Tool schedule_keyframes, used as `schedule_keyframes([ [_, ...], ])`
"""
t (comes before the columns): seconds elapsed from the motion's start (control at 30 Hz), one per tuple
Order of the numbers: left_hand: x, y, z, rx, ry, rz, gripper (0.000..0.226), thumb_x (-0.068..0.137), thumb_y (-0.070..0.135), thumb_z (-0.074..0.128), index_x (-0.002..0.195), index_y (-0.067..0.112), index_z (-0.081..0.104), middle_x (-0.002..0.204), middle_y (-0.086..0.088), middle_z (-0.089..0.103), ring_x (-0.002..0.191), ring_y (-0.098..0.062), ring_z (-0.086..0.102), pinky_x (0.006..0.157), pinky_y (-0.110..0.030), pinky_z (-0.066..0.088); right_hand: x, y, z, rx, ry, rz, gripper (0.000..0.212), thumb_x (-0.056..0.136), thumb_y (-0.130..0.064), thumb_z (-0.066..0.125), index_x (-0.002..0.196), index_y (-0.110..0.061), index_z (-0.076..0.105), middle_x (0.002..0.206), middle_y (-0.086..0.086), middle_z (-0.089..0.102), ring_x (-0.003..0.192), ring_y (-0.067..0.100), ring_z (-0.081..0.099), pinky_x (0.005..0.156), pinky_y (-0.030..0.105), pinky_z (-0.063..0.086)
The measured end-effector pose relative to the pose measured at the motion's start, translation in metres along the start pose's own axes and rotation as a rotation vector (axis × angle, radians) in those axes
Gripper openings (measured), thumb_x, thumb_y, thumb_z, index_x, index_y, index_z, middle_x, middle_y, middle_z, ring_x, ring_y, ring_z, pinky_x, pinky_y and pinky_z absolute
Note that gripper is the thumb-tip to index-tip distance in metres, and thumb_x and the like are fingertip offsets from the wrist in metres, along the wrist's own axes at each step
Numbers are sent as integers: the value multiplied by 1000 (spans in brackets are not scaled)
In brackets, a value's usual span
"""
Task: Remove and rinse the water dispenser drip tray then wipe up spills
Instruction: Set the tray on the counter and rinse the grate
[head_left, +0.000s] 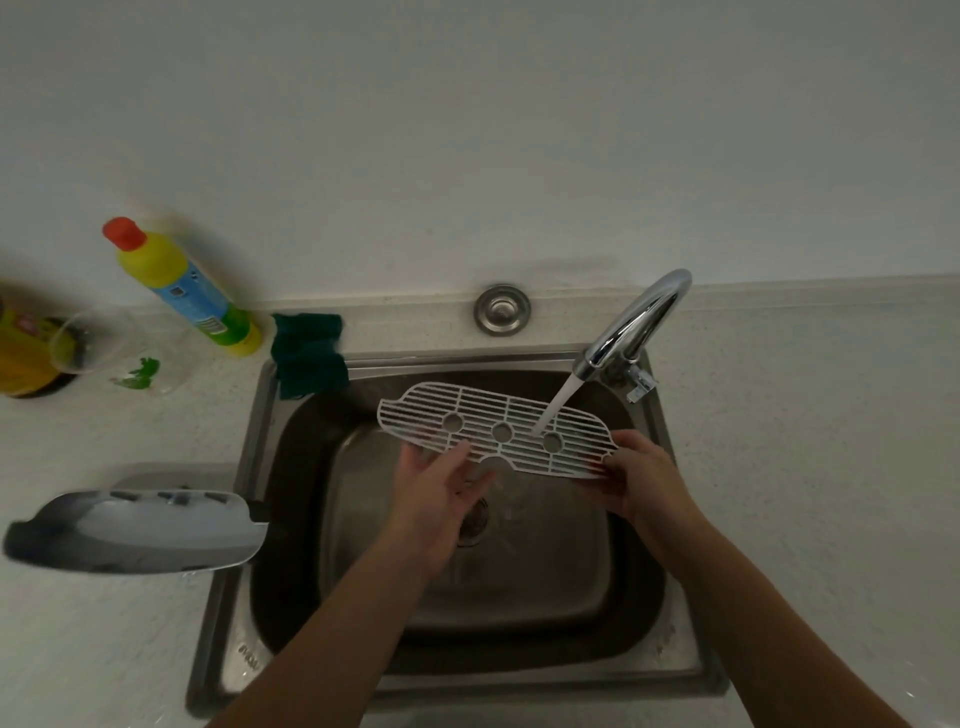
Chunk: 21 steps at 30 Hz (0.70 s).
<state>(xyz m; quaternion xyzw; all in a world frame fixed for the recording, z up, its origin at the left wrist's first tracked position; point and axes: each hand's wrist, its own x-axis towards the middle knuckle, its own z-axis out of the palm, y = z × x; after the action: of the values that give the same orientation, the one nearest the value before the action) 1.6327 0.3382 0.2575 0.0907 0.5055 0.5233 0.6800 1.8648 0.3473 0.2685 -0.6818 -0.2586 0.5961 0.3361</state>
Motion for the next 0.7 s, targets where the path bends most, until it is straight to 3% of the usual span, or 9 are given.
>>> schedule_keyframes([
  [0.13,17,-4,7,5,52,15,41,99,3,64,136,19,56,125,-13,76,110,-32,76,91,-53,62,-13,7,6,-218,-163,-41,22,97,-6,57,110,-20,66,112,6,74,96,20,76,90,50,62],
  [0.27,31,6,4,290,44,122,26,99,13,67,121,27,66,118,-2,79,107,-24,77,90,-50,63,-14,26,9,-556,-282,-27,31,94,-22,67,121,-34,57,119,-8,66,103,11,68,89,36,59],
  [0.33,33,11,3,390,-27,166,25,101,15,63,117,33,71,119,2,78,109,-21,76,89,-43,64,-7,24,16,-570,-213,-27,35,93,-28,68,125,-32,54,114,-8,66,99,11,69,83,34,60],
  [0.4,37,15,3,446,-37,213,26,103,15,59,118,33,71,120,5,78,109,-18,76,88,-38,64,1,16,24,-553,-168,-34,42,92,-32,69,130,-29,50,108,-8,66,90,10,70,68,25,56],
  [0.5,40,21,1,495,13,242,26,105,15,57,120,33,68,116,10,78,107,-13,76,87,-36,64,11,4,30,-413,-196,5,81,84,-35,75,147,-41,24,119,-10,59,97,12,64,59,25,50],
  [0.57,39,24,-2,607,-2,277,27,104,15,57,117,37,66,114,16,76,105,-7,75,86,-33,63,14,-2,30,-414,-216,38,91,85,-40,74,153,-45,15,133,-4,52,106,19,62,63,35,53],
  [0.63,37,24,-5,769,-78,316,28,103,15,59,115,40,63,111,22,74,102,-1,73,85,-30,64,17,-13,31,-462,-244,-46,82,87,-45,74,152,-38,26,136,0,56,108,19,64,79,42,59],
  [0.7,37,23,-5,932,-184,329,25,102,18,60,116,39,62,107,23,73,98,-1,73,82,-28,64,17,-29,38,-437,-258,-180,63,88,-47,74,139,-30,42,124,-2,66,104,15,69,87,43,61],
])
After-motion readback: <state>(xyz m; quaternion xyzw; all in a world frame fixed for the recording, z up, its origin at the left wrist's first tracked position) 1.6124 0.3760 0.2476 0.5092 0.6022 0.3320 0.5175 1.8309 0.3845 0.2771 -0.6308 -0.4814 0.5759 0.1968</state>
